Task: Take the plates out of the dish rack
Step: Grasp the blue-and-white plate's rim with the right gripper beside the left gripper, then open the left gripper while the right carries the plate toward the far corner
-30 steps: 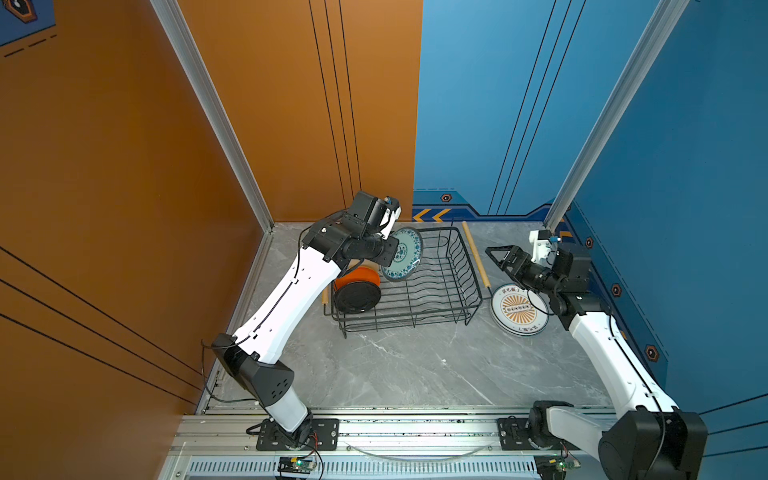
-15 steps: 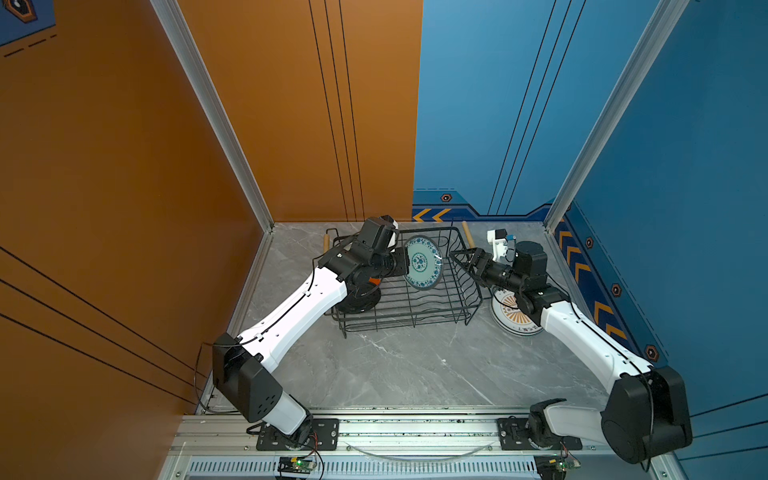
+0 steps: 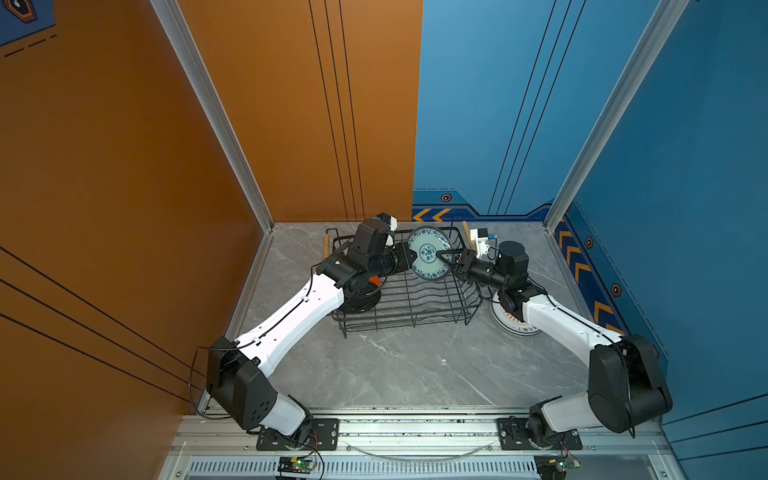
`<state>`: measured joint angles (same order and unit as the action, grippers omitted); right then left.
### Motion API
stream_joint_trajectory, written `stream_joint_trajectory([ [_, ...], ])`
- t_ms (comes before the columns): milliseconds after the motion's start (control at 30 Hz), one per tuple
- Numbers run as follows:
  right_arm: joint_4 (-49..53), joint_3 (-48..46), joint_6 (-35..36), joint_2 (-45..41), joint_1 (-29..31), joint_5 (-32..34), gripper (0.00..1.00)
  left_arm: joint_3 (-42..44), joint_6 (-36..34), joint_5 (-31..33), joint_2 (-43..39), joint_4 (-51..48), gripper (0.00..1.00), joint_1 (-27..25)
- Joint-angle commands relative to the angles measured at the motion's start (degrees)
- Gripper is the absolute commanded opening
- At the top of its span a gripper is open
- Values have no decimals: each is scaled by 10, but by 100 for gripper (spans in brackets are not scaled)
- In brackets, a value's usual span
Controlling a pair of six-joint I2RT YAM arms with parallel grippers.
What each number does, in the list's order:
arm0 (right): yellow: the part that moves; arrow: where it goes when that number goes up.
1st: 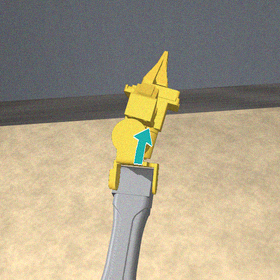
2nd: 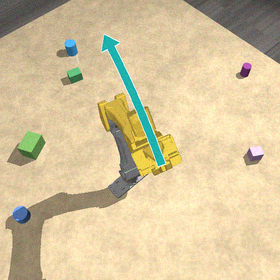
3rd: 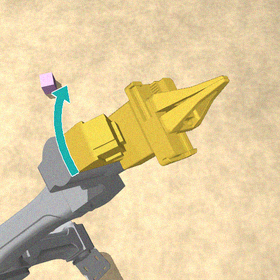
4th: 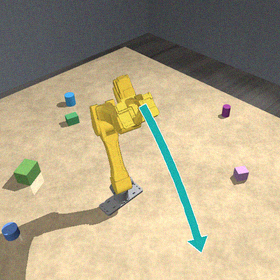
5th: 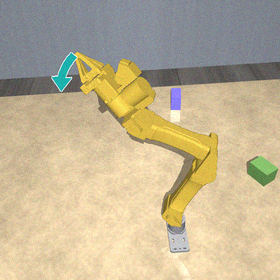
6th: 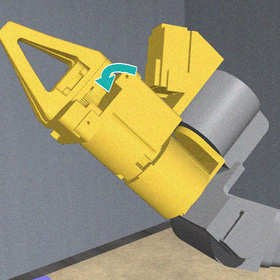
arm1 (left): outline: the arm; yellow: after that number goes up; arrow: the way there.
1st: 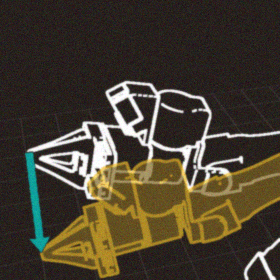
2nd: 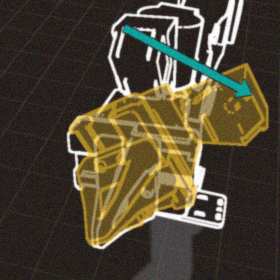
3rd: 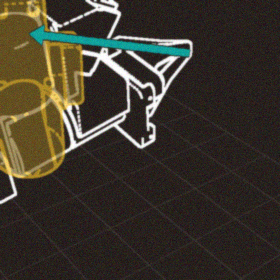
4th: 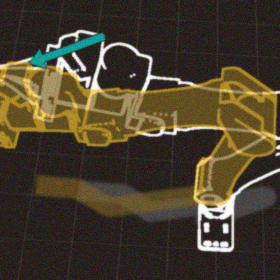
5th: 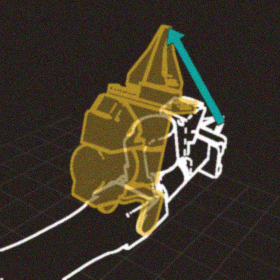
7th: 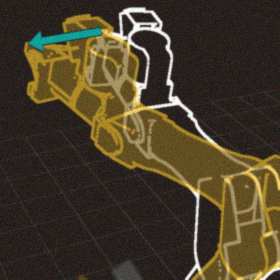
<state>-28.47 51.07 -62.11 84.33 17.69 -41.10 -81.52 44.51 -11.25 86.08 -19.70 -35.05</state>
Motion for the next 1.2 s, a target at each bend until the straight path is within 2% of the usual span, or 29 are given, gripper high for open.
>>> stream_joint_trajectory([
  [0,-130,-17,-82,26,4,-32,32,7,11,-30,4,39,0,1],
  [133,-176,-18,-109,42,4,-43,18,9,10,-33,11,41,0,4],
  [267,-153,-15,-94,36,4,-38,8,8,9,-40,20,42,3,3],
  [333,-142,-14,-87,33,4,-37,1,7,8,-44,25,43,6,3],
  [433,-123,-12,-74,27,4,-34,0,6,3,-51,31,48,10,1],
  [467,-114,-12,-68,24,5,-32,0,7,2,-55,33,52,13,1],
  [567,-73,-8,-42,13,4,-23,0,2,-7,-63,39,54,32,-1],
  [667,-11,3,0,-4,4,-11,0,0,-23,-66,37,54,39,-5],
  [767,67,21,49,-22,4,6,0,1,-40,-66,31,52,42,-5],
  [867,102,33,66,-32,3,12,0,1,-54,-70,27,48,42,-4],
  [1167,213,69,128,-56,-2,47,0,0,-98,-52,-13,17,56,-1],
])
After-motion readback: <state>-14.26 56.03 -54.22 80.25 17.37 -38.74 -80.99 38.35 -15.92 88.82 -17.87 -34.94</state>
